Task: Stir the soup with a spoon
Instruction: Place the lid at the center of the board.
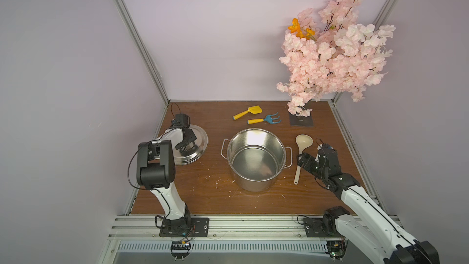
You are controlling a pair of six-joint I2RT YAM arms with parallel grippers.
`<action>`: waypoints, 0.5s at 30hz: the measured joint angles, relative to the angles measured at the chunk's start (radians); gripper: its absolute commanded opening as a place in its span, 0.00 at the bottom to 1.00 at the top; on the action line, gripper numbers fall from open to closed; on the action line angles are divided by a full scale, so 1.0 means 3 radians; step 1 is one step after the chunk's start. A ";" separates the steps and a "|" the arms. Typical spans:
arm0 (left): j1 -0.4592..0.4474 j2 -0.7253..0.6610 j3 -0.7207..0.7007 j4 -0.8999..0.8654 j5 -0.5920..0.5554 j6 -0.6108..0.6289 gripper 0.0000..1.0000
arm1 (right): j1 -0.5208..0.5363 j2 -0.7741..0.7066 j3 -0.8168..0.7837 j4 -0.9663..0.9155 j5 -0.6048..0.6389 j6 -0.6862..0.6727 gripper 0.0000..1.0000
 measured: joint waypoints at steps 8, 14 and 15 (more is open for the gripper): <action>0.0000 -0.0765 0.0017 -0.0205 0.0469 -0.0013 0.80 | -0.0028 0.0409 -0.0081 0.0219 -0.0156 -0.0099 0.65; 0.0000 -0.1366 0.0076 -0.0376 0.0790 -0.0020 0.79 | -0.0038 0.0641 -0.0163 0.0361 -0.0197 -0.0117 0.59; 0.0000 -0.1453 0.0076 -0.0409 0.0846 -0.0024 0.79 | -0.0042 0.0671 -0.0169 0.0390 -0.0209 -0.0125 0.59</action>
